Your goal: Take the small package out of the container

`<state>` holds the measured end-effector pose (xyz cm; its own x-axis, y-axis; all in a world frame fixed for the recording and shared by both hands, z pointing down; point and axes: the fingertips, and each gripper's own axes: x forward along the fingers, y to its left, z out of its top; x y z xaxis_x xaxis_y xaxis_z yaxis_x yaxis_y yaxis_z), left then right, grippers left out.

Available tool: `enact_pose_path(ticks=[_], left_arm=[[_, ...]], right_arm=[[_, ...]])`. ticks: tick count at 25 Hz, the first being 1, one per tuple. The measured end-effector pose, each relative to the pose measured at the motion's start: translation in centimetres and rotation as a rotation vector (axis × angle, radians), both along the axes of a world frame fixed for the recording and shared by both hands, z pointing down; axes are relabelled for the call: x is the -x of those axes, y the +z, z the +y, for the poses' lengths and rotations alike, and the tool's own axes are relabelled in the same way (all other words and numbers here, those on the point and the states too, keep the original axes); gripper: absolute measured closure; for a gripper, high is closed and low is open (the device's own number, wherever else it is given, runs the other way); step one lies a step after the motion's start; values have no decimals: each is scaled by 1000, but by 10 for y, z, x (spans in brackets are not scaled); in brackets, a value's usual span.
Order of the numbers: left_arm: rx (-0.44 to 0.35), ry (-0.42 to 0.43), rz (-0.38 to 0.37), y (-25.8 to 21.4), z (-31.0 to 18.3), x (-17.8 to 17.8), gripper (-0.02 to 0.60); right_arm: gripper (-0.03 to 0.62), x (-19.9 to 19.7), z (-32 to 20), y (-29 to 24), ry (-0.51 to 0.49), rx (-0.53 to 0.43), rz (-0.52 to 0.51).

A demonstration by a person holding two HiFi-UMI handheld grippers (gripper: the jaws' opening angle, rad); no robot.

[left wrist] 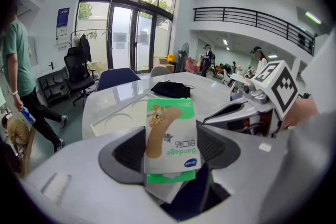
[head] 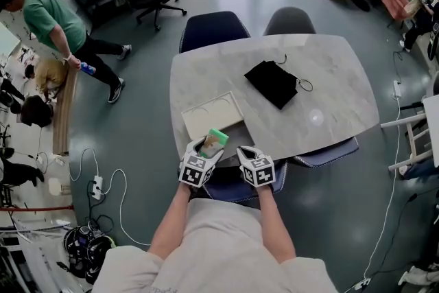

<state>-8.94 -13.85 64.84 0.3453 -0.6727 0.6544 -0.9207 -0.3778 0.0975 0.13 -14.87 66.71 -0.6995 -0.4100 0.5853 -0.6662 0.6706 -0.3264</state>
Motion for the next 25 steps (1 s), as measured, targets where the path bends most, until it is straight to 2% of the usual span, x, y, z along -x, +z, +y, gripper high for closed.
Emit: enact_pose_path(ticks=[25], left_arm=[[11, 2, 22, 3, 5, -2, 225]], right_arm=[[595, 2, 5, 0, -28, -8, 10]])
